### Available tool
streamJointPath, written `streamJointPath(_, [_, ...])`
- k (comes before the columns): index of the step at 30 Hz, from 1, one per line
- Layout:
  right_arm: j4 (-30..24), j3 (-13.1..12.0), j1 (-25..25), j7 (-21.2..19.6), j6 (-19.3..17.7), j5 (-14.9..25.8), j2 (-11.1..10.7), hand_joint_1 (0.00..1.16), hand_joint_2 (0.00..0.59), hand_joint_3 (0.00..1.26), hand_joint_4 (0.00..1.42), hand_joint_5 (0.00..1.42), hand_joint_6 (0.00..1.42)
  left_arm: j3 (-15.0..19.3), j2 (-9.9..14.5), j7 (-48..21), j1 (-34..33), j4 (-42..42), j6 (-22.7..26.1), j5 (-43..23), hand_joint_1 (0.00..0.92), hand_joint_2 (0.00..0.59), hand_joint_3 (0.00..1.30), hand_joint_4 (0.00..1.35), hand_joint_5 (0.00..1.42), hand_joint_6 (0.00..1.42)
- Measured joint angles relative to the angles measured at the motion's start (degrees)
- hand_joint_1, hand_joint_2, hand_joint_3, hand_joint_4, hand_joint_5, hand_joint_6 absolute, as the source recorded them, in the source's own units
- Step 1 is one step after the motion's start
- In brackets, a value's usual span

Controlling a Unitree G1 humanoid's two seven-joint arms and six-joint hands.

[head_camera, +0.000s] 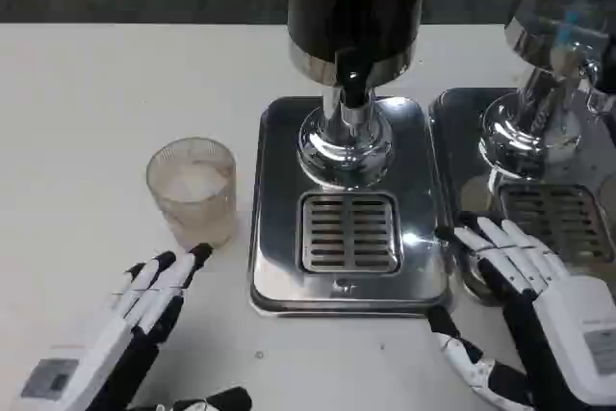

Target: Grasp the cup under the faucet to collect the drink, then remove the cup.

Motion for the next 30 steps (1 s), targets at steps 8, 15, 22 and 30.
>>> streamJointPath(8, [0.0, 0.2, 0.0, -0.8, -0.1, 0.0, 0.3, 0.4, 0.414, 0.25, 0.16, 0.14, 0.18, -1.2, 0.0, 0.1, -0.5, 1.6, -0.1, -0.3, 0.0, 0.088, 0.0, 0.0, 0.0, 0.0])
streamJointPath(15, [-1.2, 0.1, 1.5, -0.8, 0.0, 0.0, 1.5, 0.4, 0.414, 0.25, 0.17, 0.16, 0.18, -1.1, 0.2, 0.3, -0.4, 1.8, -1.2, -2.3, 0.0, 0.075, 0.0, 0.0, 0.0, 0.0])
streamJointPath(22, [-3.0, -0.1, 2.2, -0.8, 1.1, 0.0, 2.3, 0.4, 0.414, 0.26, 0.19, 0.17, 0.19, 2.9, 0.1, 2.2, -0.8, 1.9, -5.5, -7.3, 0.0, 0.028, 0.0, 0.0, 0.0, 0.0])
streamJointPath(30, [-6.1, 0.5, 2.9, -0.8, 3.1, -0.8, 4.5, 0.41, 0.425, 0.26, 0.2, 0.18, 0.21, 5.2, -0.2, 1.2, -8.7, 8.7, -7.6, -14.1, 0.0, 0.021, 0.0, 0.0, 0.0, 0.0])
